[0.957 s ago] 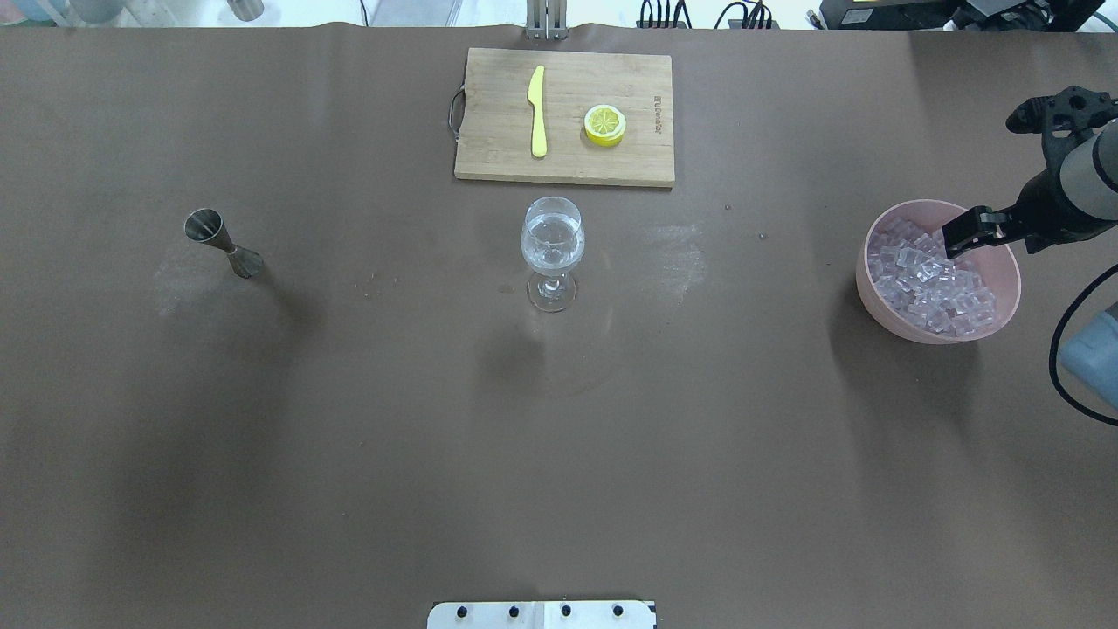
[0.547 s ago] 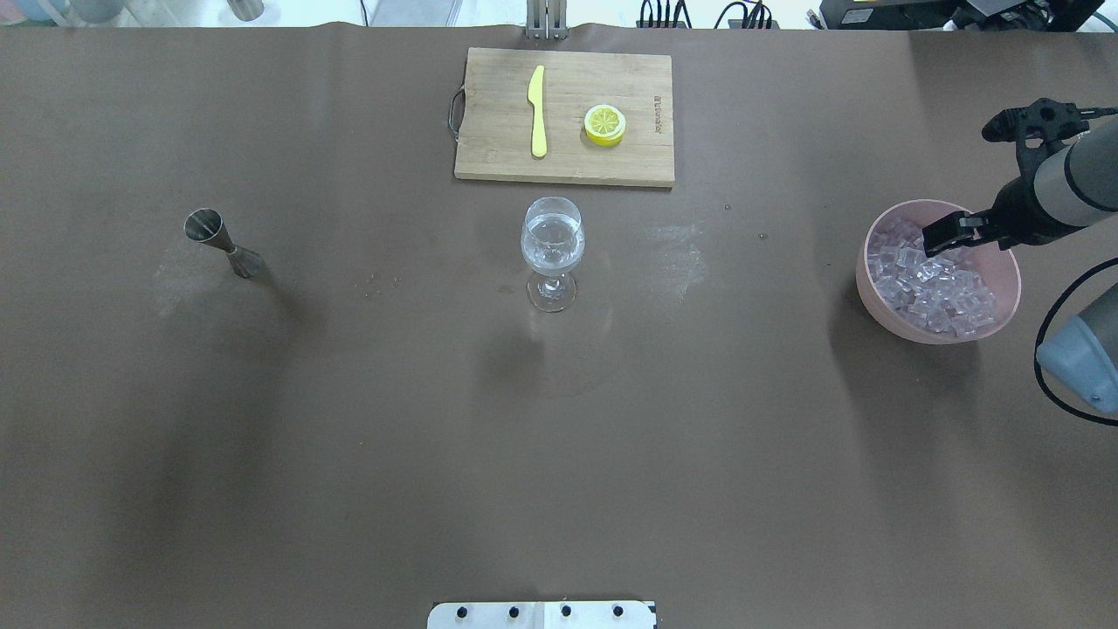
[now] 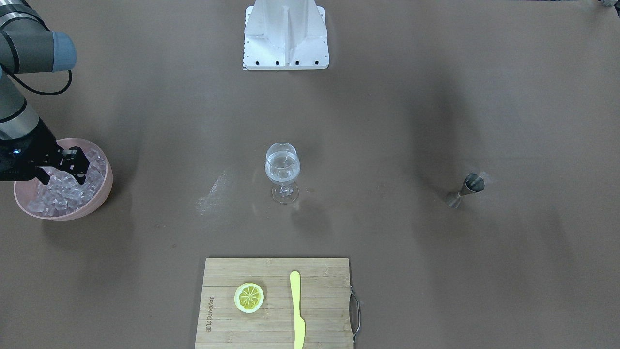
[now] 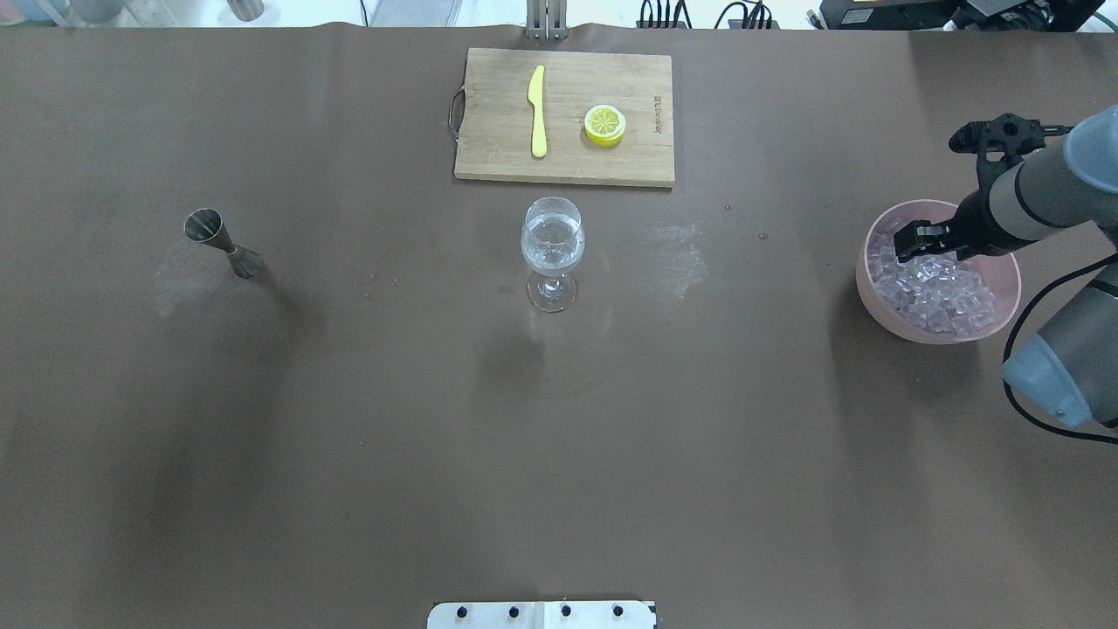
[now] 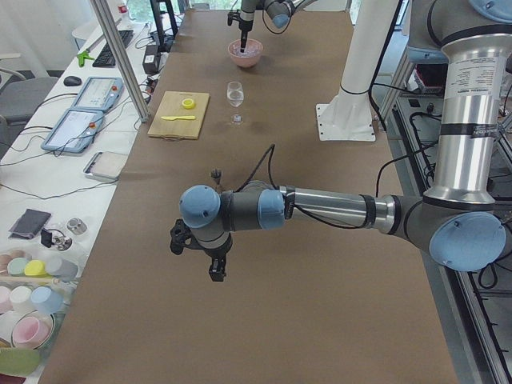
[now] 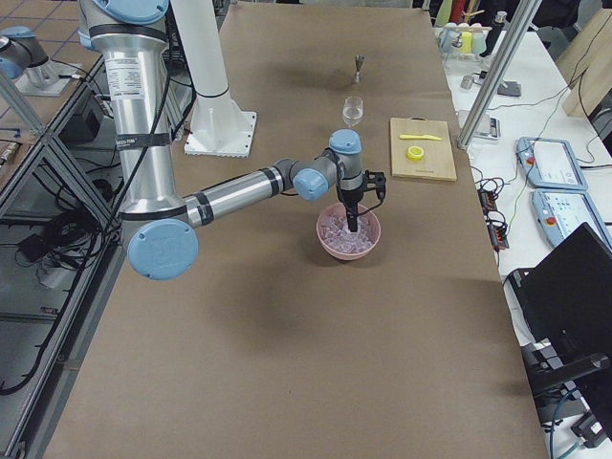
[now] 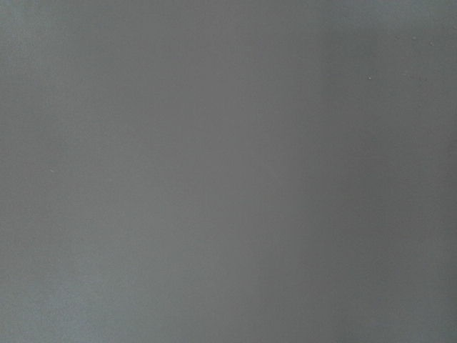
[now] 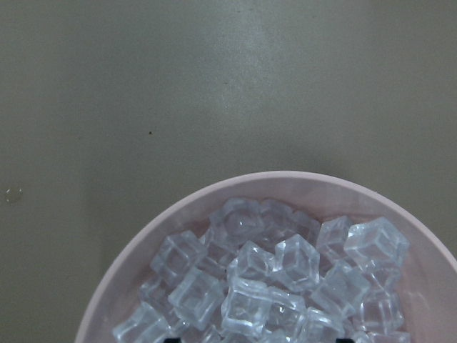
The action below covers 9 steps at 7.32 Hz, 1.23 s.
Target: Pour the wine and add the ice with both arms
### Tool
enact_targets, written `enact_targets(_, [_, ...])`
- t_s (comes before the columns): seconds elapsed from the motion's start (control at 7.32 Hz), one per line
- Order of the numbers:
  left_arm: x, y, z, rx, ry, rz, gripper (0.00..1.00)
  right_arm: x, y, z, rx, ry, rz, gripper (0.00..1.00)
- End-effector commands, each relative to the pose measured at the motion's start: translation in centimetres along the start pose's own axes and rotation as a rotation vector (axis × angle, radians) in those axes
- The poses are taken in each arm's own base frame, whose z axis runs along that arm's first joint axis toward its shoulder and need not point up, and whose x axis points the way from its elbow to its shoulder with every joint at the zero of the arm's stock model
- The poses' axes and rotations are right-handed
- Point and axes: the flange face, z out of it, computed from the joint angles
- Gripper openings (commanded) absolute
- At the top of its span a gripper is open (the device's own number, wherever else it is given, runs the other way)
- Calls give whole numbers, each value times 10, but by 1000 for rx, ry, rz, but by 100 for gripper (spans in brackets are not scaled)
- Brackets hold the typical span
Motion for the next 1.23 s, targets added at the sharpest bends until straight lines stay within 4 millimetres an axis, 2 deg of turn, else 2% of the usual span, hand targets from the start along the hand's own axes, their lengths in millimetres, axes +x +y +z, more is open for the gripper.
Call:
enact_targets(0.0, [0,0,-1,2,0,0,99,6,7,7,3,30,-2,65])
enact_targets(0.55, [1,0,0,0,0,1,99,-3,18,18,-1,51,-21,64])
enact_targets(0.68, [1,0,0,0,0,1,99,-4,19,19,-3,53,-23,55])
enact_targets(0.82, [0,0,-1,2,0,0,99,-4,19,19,-4,54,-25,23])
enact_targets(0.96, [2,-1,-1,2,-1,4,99,-3,20,20,-6,57,-24,0])
enact_targets(1.09, [2,-1,-1,3,1,4,99,-4,20,18,-4,55,-25,0])
